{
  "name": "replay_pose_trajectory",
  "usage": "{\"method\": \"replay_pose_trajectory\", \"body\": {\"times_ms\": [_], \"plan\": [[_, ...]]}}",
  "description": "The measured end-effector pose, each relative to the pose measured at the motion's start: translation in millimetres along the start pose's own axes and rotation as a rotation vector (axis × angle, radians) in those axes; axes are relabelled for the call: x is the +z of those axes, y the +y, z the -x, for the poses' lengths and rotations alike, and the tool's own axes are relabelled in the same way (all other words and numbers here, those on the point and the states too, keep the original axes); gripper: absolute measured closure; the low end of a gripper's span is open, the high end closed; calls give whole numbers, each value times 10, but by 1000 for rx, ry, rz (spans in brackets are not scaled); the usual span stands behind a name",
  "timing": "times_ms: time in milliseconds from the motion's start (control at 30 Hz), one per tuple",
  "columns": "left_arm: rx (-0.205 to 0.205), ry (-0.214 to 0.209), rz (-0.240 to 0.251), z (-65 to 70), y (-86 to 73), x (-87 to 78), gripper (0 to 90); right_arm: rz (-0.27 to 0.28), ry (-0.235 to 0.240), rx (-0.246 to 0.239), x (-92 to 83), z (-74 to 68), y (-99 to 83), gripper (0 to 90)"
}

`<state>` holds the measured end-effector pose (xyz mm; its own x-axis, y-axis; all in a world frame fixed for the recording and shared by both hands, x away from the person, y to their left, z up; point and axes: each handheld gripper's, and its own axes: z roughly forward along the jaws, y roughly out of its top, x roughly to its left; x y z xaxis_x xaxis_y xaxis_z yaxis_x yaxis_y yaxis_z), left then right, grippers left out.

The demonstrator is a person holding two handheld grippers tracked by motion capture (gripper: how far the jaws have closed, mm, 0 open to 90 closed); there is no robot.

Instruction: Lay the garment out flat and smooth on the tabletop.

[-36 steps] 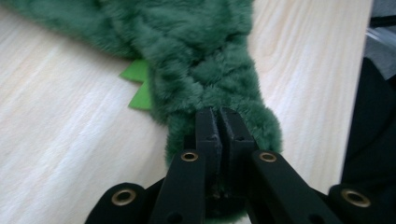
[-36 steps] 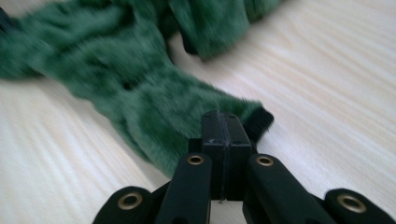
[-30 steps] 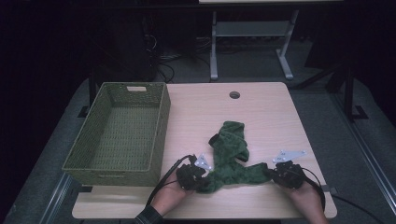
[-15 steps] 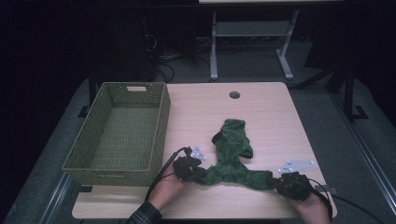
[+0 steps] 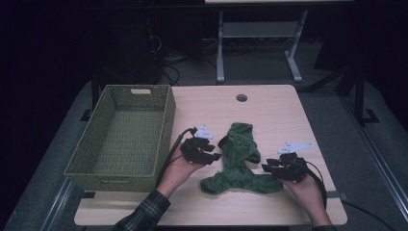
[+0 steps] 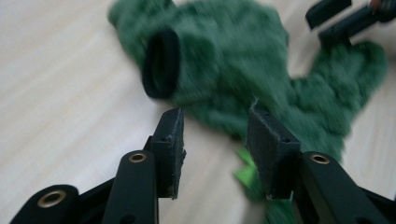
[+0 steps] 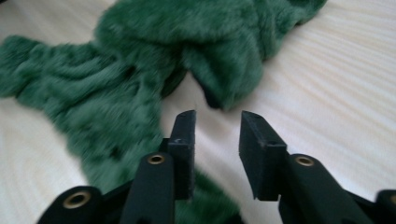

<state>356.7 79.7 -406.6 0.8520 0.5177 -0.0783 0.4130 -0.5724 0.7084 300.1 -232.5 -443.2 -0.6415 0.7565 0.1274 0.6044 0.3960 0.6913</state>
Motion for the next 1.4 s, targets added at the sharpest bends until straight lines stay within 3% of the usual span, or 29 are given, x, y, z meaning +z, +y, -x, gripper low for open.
{"method": "replay_pose_trajectory", "body": {"times_ms": [200, 400, 600, 700, 733, 833, 900, 967, 1167, 1400], "plan": [[15, 2, 38, -157, 215, 144, 459, -4, 12, 25, 115, 85, 34, 616], [-15, -28, 59, -276, 321, 358, 426, -24, 24, 39, 182, 82, 25, 551], [-17, -60, 10, -340, 288, 547, 409, -10, 44, 63, 251, 92, 41, 527], [-22, -96, -27, -342, 248, 590, 508, -17, 50, 62, 303, 91, 49, 514], [-19, -104, -31, -341, 236, 592, 604, -27, 51, 62, 312, 88, 50, 504], [-18, -113, -50, -344, 215, 581, 777, -28, 61, 62, 335, 84, 50, 480], [-24, -114, -46, -329, 209, 568, 816, -23, 65, 74, 354, 76, 57, 479], [-18, -113, -49, -315, 215, 544, 830, -25, 66, 84, 379, 77, 70, 509], [-25, -90, -2, -271, 259, 387, 836, -7, 29, 69, 397, 95, 95, 795], [-12, -69, 42, -198, 304, 134, 836, 59, -15, 32, 94, 154, 256, 820]]}}
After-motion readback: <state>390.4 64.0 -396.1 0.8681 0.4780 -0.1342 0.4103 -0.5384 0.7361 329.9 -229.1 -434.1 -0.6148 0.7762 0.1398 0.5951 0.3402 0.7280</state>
